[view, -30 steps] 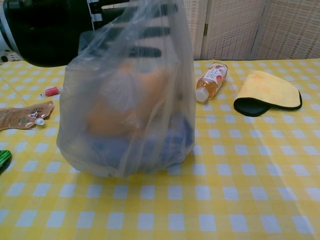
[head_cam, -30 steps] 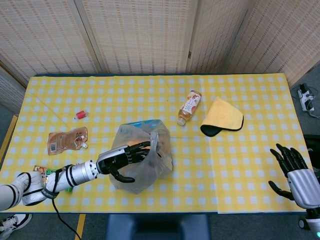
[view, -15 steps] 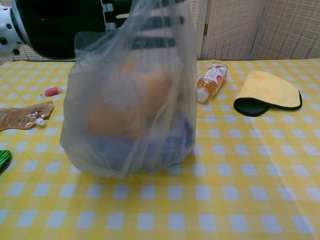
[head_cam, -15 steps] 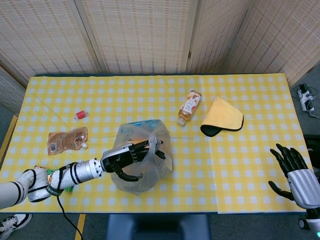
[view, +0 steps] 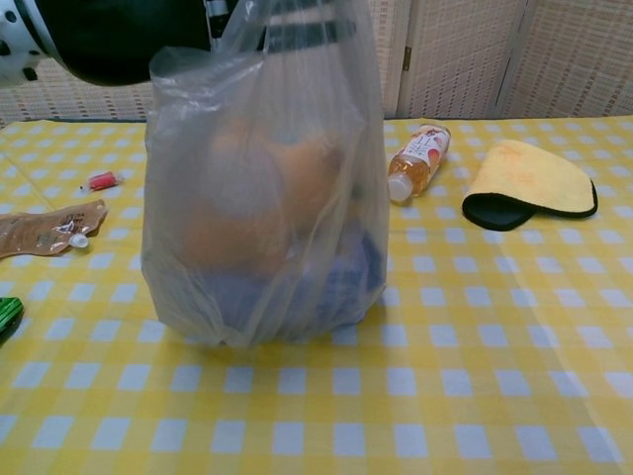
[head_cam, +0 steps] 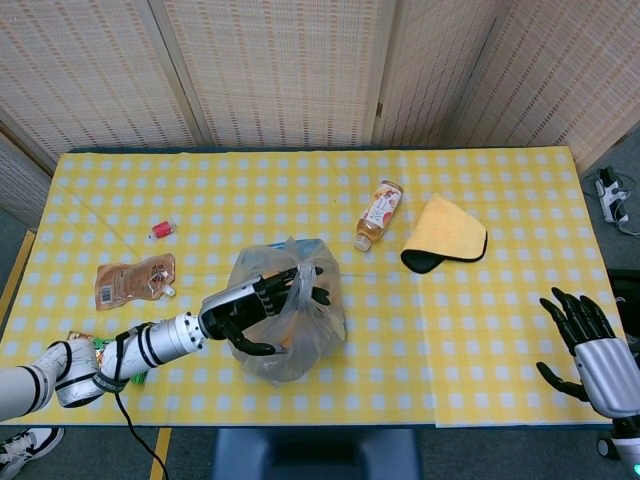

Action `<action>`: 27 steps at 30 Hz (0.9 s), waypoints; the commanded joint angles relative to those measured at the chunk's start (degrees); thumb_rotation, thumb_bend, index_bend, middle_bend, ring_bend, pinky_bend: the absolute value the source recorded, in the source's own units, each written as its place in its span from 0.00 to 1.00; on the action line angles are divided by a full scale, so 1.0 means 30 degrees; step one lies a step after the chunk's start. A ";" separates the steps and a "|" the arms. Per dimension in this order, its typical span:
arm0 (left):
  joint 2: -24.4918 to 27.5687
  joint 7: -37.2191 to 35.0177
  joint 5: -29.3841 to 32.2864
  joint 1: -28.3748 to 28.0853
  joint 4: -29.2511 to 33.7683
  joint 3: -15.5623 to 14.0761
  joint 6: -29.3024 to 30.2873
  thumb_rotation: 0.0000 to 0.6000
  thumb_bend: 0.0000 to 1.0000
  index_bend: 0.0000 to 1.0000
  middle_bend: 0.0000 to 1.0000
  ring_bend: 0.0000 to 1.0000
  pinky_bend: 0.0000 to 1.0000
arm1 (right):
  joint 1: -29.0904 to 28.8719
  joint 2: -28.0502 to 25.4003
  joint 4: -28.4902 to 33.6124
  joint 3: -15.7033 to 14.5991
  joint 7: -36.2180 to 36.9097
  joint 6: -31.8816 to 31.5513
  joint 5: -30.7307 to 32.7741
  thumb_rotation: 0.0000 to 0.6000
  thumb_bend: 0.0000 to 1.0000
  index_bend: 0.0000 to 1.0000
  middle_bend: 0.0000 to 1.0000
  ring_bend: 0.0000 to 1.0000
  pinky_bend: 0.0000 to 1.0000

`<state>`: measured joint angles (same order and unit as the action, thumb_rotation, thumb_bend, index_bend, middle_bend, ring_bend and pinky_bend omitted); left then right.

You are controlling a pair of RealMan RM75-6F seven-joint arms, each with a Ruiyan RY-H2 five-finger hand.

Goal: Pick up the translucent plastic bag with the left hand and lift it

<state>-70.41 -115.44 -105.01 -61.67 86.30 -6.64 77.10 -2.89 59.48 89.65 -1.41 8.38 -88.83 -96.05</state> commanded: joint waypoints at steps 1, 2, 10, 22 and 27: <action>0.0018 0.0113 -0.0073 -0.0045 0.0115 0.0042 -0.0050 1.00 0.25 0.08 0.24 0.10 0.22 | 0.0011 -0.0012 -0.0004 0.0000 0.0033 -0.0024 -0.0005 1.00 0.29 0.00 0.00 0.00 0.00; 0.0025 0.0147 -0.0100 -0.0068 0.0174 0.0069 -0.0062 1.00 0.25 0.08 0.24 0.10 0.22 | 0.0015 -0.0021 -0.0011 -0.0003 0.0059 -0.0031 -0.0009 1.00 0.29 0.00 0.00 0.00 0.00; 0.0186 0.0556 -0.0155 -0.0382 0.0765 0.0427 -0.0290 1.00 0.25 0.08 0.24 0.10 0.22 | 0.0030 -0.0074 -0.0039 -0.0021 0.0217 -0.0099 -0.0073 1.00 0.29 0.00 0.00 0.00 0.00; 0.1204 0.1764 0.0203 -0.0774 0.2598 0.1263 -0.0533 1.00 0.25 0.10 0.24 0.13 0.27 | 0.0073 -0.0148 -0.0070 -0.0024 0.0416 -0.0231 -0.0121 1.00 0.29 0.00 0.00 0.00 0.00; 0.1660 0.3734 0.1216 -0.0305 0.4065 0.1762 -0.0667 1.00 0.25 0.20 0.32 0.21 0.43 | 0.0066 -0.0163 -0.0072 -0.0042 0.0443 -0.0211 -0.0147 1.00 0.29 0.00 0.00 0.00 0.00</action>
<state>-66.17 -107.03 -102.94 -63.39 96.43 -2.25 75.36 -2.69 58.99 89.43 -1.53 9.71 -89.47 -96.48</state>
